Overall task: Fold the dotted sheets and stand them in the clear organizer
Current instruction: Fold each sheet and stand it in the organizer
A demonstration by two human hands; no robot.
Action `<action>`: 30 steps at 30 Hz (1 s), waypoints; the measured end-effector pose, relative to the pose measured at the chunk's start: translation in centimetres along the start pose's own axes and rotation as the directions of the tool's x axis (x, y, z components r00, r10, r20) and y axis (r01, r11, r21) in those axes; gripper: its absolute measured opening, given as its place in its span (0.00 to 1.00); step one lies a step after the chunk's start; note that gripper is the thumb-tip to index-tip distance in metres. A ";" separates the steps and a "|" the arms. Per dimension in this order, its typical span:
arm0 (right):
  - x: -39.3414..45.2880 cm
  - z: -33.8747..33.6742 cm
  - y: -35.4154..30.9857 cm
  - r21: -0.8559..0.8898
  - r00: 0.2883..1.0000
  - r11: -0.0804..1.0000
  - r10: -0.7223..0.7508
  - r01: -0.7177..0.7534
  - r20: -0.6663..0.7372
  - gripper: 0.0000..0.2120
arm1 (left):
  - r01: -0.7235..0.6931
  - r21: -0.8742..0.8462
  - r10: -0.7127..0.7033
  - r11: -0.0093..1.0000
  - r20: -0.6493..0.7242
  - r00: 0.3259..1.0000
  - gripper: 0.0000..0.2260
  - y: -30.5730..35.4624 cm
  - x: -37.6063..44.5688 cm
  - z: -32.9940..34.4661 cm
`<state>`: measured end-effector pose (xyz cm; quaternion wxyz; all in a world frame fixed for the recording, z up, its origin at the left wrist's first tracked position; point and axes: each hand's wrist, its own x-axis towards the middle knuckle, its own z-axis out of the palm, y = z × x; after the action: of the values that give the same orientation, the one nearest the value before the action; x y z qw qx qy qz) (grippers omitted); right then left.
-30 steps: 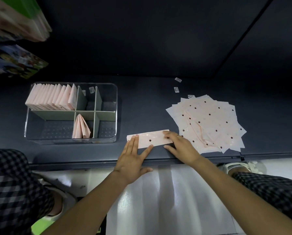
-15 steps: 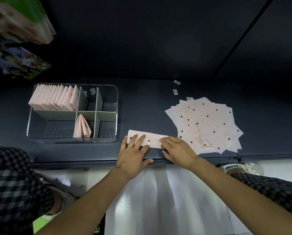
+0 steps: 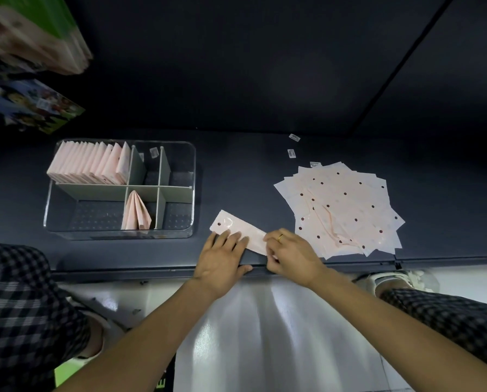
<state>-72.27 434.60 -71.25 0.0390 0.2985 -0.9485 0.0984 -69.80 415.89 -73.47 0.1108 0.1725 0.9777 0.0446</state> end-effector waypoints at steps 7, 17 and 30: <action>-1.4 0.6 -5.8 0.179 0.978 0.966 0.201 -0.188 -0.061 0.07 | -0.069 0.059 0.077 0.996 -0.142 0.987 0.22 0.4 -1.2 0.1; -2.2 1.1 -0.3 0.322 0.941 0.925 0.093 -0.202 0.324 0.33 | -0.106 -0.224 0.021 0.969 -0.352 0.936 0.19 0.2 -1.7 0.8; 2.9 2.2 -1.6 0.490 0.822 0.661 0.478 -0.568 0.309 0.12 | 0.298 -0.562 -0.485 0.772 -0.216 0.848 0.06 -1.0 -0.6 1.9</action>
<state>-73.74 431.24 -72.74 -0.1534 0.0169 -0.9213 0.3569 -69.14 414.86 -75.36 -0.0160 -0.0846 0.9482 0.3058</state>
